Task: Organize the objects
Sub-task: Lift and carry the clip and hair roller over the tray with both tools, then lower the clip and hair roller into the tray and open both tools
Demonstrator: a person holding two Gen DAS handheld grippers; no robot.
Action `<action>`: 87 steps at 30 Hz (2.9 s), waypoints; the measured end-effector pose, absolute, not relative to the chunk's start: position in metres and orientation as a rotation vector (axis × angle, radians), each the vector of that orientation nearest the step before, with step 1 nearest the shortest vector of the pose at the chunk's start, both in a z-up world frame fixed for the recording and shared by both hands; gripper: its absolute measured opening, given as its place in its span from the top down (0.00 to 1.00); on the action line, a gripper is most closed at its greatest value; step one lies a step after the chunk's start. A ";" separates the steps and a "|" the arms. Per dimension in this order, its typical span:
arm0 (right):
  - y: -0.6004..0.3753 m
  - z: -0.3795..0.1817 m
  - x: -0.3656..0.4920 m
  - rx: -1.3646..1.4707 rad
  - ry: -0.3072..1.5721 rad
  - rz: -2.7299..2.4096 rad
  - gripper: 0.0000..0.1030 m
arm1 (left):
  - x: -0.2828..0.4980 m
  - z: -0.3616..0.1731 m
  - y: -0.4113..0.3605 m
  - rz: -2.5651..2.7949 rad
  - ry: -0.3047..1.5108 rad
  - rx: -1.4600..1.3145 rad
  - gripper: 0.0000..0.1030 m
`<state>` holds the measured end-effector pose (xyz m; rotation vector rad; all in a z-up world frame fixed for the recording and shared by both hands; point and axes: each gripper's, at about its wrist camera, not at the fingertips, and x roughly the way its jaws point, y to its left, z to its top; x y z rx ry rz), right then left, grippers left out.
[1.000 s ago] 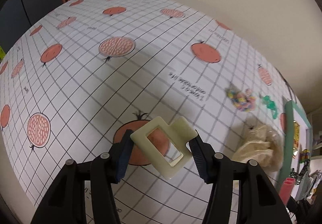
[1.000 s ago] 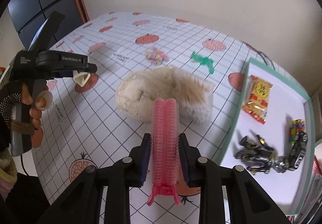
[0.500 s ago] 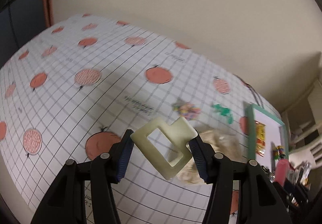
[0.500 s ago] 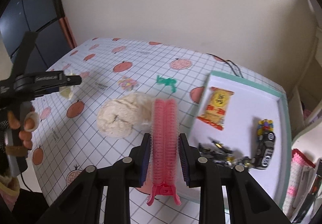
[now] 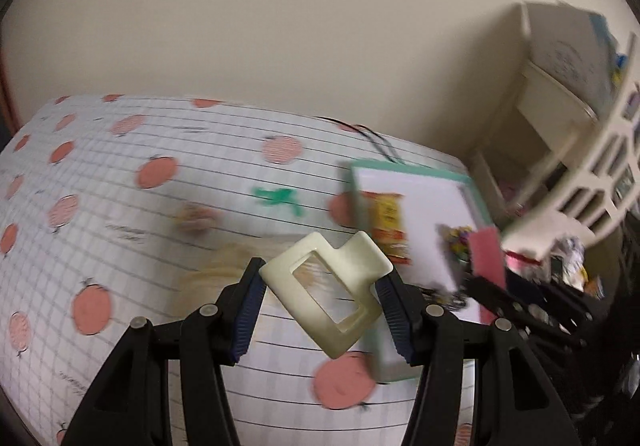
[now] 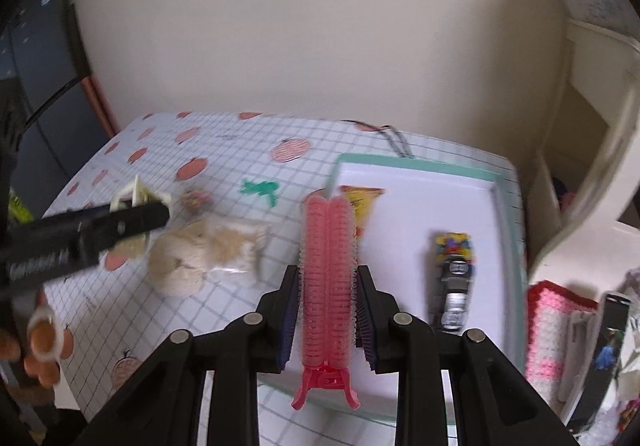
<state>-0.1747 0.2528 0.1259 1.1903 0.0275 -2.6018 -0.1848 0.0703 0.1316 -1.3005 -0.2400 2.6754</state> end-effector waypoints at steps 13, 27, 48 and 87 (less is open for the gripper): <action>0.331 0.115 -0.187 1.281 -0.119 -2.737 0.72 | -0.195 0.110 0.157 2.490 -0.117 -1.329 0.44; 0.358 0.081 -0.198 1.454 -0.114 -2.767 0.72 | -0.183 0.069 0.197 2.387 -0.001 -1.447 0.44; 0.361 0.048 -0.203 1.578 -0.112 -2.704 0.72 | -0.184 0.040 0.207 2.354 0.053 -1.558 0.44; 0.357 0.076 -0.196 1.452 -0.129 -2.742 0.63 | -0.193 0.078 0.180 2.421 -0.073 -1.484 0.42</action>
